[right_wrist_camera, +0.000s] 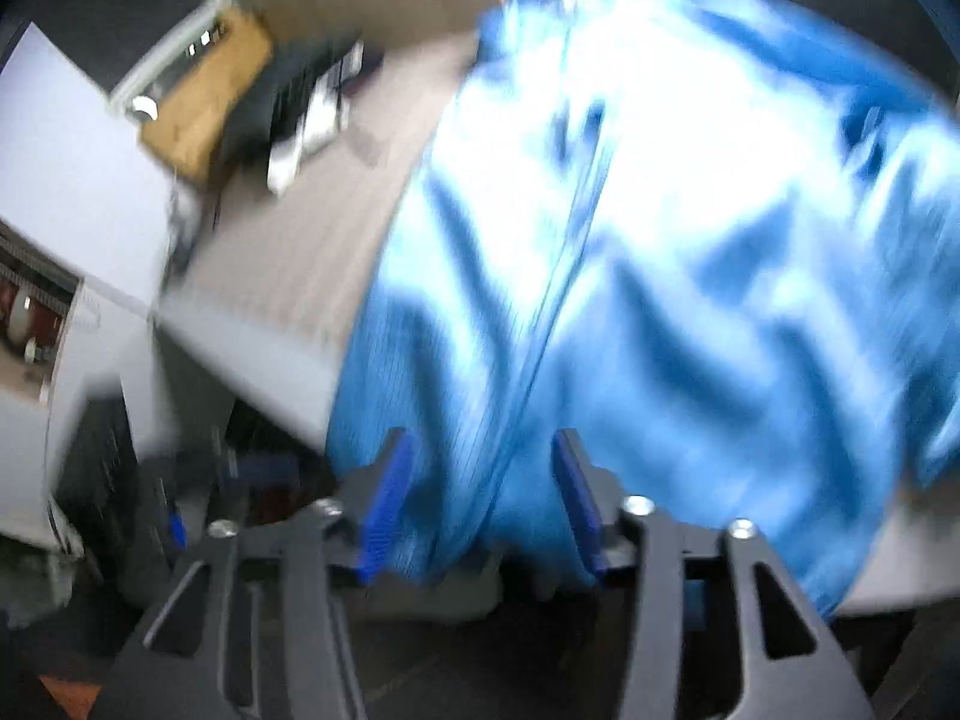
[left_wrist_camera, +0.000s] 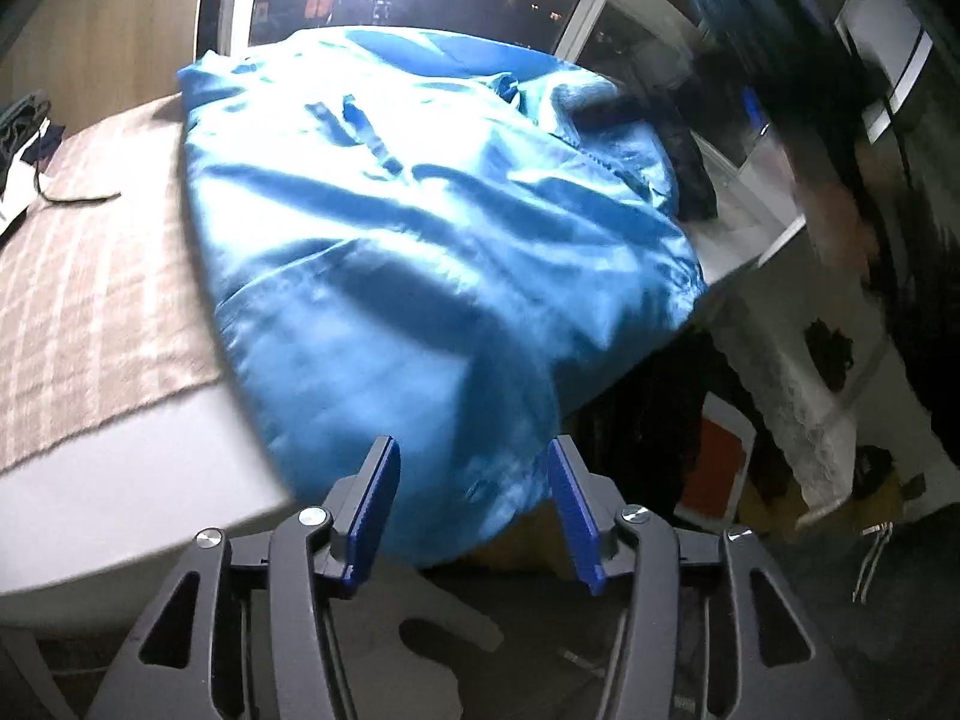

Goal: Fold clothes

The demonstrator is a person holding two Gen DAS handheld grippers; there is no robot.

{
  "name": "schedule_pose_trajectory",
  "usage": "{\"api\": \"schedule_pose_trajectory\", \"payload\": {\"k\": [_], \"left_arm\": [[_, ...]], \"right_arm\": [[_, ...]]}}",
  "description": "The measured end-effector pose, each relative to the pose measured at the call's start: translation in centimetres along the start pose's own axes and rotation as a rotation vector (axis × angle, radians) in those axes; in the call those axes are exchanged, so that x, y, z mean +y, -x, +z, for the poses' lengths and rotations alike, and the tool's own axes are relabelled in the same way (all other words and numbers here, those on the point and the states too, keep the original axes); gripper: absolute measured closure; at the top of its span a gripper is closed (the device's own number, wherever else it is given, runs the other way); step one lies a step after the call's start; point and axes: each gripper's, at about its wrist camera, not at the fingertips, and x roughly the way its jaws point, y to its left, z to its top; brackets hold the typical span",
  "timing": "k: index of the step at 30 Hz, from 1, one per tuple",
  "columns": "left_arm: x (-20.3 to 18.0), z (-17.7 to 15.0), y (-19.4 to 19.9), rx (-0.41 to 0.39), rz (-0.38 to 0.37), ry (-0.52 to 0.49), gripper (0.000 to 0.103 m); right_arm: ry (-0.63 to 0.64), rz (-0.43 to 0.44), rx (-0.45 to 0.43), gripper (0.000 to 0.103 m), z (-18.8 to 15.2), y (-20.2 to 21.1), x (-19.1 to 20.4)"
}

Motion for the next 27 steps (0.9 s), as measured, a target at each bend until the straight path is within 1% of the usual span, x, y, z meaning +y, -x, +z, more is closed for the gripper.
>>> {"api": "schedule_pose_trajectory", "payload": {"k": [2, 4, 5, 7, 8, 10, 11, 13, 15, 17, 18, 19, 20, 21, 22, 23, 27], "left_arm": [[-0.9, 0.5, -1.4, 0.008, -0.012, 0.025, 0.053], [-1.6, 1.1, -2.9, 0.028, -0.006, 0.038, 0.052], [-2.0, 1.3, -3.6, 0.036, 0.011, 0.037, 0.052], [-2.6, 1.8, -4.9, 0.053, 0.038, 0.055, 0.052], [-2.9, 2.0, -5.6, 0.062, 0.051, 0.067, 0.052], [-3.3, 2.4, -7.0, 0.083, 0.076, 0.082, 0.052], [-3.5, 2.6, -7.6, 0.093, 0.092, 0.087, 0.052], [-3.8, 2.9, -8.6, 0.107, 0.133, 0.098, 0.052], [-4.0, 3.2, -9.4, 0.115, 0.168, 0.108, 0.052], [-4.1, 3.4, -9.6, 0.105, 0.187, 0.119, 0.052], [-4.1, 3.5, -9.6, 0.100, 0.196, 0.124, 0.053], [-4.2, 3.6, -9.7, 0.095, 0.205, 0.129, 0.060], [-4.2, 3.7, -9.8, 0.094, 0.218, 0.135, 0.068], [-4.1, 3.8, -9.9, 0.097, 0.230, 0.141, 0.081], [-4.0, 3.9, -10.0, 0.102, 0.236, 0.147, 0.082], [-3.9, 4.0, -10.0, 0.106, 0.242, 0.153, 0.083], [-3.6, 4.0, -9.8, 0.111, 0.253, 0.183, 0.087]], "right_arm": [[0.033, -0.026, -0.053, 0.052, 4.7, 0.4, -0.9], [0.063, -0.061, -0.056, 0.051, 8.6, -1.2, -1.8], [0.078, -0.078, -0.055, 0.051, 10.6, -2.0, -2.2], [0.106, -0.089, -0.028, 0.051, 14.8, -5.1, -3.6], [0.118, -0.093, -0.011, 0.051, 16.3, -6.2, -4.7], [0.142, -0.102, 0.039, 0.051, 19.1, -10.0, -5.9], [0.164, -0.098, 0.069, 0.051, 20.1, -11.7, -5.9], [0.216, -0.100, 0.122, 0.051, 21.5, -15.3, -5.5], [0.264, -0.125, 0.176, 0.051, 21.9, -18.4, -5.0], [0.309, -0.137, 0.222, 0.051, 22.2, -20.9, -5.1], [0.320, -0.135, 0.233, 0.051, 22.3, -21.5, -5.2], [0.329, -0.117, 0.240, 0.051, 22.2, -21.9, -5.4], [0.337, -0.097, 0.247, 0.056, 22.2, -22.3, -5.5], [0.338, -0.070, 0.248, 0.075, 22.2, -22.4, -5.5], [0.347, -0.051, 0.250, 0.086, 22.1, -22.5, -5.4], [0.357, -0.033, 0.254, 0.093, 22.1, -22.6, -5.1], [0.431, 0.010, 0.248, 0.097, 21.8, -22.3, -3.4]]}}
